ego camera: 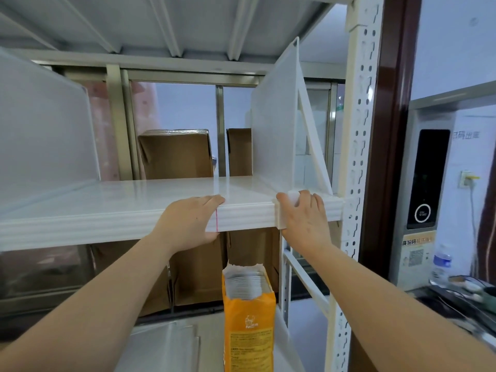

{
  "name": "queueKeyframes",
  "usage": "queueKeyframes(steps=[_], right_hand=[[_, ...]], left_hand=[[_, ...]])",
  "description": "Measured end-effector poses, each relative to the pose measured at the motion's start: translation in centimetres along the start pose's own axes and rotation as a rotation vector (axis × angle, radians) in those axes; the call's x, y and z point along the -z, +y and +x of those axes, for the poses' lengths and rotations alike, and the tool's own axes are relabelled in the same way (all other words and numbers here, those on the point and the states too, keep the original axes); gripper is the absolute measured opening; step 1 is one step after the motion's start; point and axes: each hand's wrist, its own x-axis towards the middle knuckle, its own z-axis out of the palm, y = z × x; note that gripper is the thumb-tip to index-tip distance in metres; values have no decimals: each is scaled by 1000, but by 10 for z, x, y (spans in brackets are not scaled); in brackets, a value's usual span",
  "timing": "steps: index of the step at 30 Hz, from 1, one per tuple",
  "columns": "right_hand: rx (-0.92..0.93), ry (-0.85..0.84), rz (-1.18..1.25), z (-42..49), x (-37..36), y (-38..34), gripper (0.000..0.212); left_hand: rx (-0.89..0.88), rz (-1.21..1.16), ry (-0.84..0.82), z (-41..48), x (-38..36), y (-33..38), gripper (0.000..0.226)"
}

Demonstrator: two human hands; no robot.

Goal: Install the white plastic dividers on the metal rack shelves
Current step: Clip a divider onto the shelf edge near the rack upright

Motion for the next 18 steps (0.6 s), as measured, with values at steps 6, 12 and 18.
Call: queueKeyframes(steps=[6, 12, 18], right_hand=[[12, 42, 5, -2, -6, 4, 57], [68, -50, 42, 2, 2, 13, 62], [50, -44, 87, 1, 4, 9, 64]], left_hand=[[18, 51, -8, 0, -1, 3, 72], [17, 110, -44, 3, -1, 3, 73], [4, 175, -55, 6, -2, 3, 74]])
